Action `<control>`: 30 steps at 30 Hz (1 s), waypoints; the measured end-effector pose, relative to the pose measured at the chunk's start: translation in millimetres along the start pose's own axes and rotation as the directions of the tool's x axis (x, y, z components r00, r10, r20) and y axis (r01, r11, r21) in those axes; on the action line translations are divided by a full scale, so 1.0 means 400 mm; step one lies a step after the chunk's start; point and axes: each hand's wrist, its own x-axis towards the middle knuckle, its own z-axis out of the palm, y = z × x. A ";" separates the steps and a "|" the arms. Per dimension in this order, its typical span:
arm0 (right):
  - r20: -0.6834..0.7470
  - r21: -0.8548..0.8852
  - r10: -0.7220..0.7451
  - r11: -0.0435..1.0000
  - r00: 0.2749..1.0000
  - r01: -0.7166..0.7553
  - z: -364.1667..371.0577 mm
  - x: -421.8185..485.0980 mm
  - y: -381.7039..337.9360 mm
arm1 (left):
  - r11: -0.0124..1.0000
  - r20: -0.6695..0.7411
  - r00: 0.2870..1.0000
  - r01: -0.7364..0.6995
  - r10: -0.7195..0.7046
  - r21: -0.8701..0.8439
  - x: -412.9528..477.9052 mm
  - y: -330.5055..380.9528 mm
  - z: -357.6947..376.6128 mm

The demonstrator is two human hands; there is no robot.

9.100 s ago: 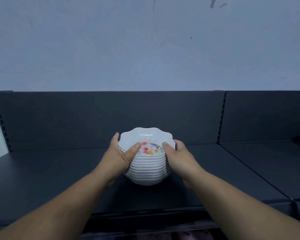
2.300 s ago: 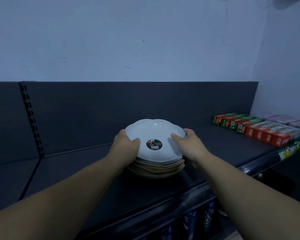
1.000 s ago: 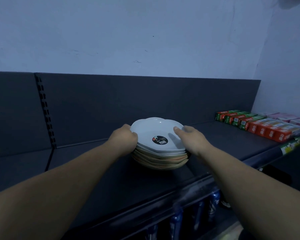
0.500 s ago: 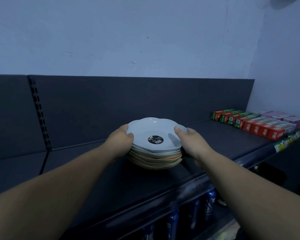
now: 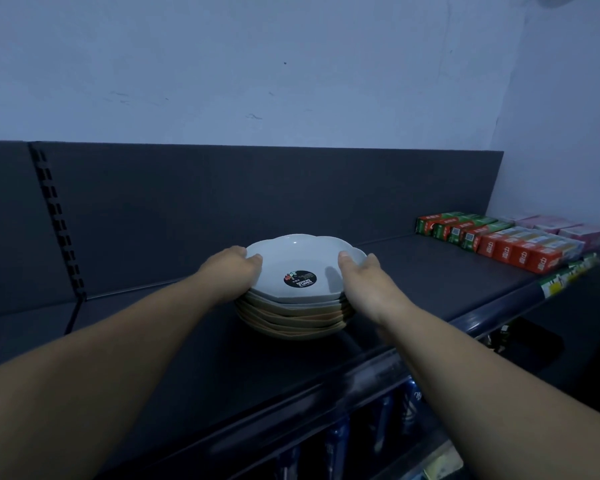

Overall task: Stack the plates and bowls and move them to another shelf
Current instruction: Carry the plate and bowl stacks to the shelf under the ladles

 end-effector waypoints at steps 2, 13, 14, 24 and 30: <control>0.002 -0.001 -0.008 1.000 1.000 0.008 -0.002 0.004 0.000 | 0.995 0.031 0.999 0.014 -0.011 -0.096 -0.008 -0.004 -0.002; 0.098 0.077 -0.074 0.995 0.992 0.067 -0.040 0.059 -0.016 | 0.905 -0.039 0.998 0.026 -0.046 -0.424 -0.064 -0.059 0.049; 0.102 0.048 -0.076 0.996 0.992 0.072 -0.035 0.055 -0.019 | 0.906 -0.028 0.998 0.033 -0.050 -0.422 -0.063 -0.059 0.049; 0.056 -0.050 -0.067 0.996 0.996 0.070 -0.008 0.064 -0.011 | 0.883 0.007 0.999 0.047 -0.049 -0.467 -0.054 -0.048 0.011; 0.050 -0.038 -0.057 0.998 0.997 0.059 -0.008 0.076 -0.011 | 0.977 -0.048 0.996 -0.078 0.070 -0.198 -0.020 0.006 -0.008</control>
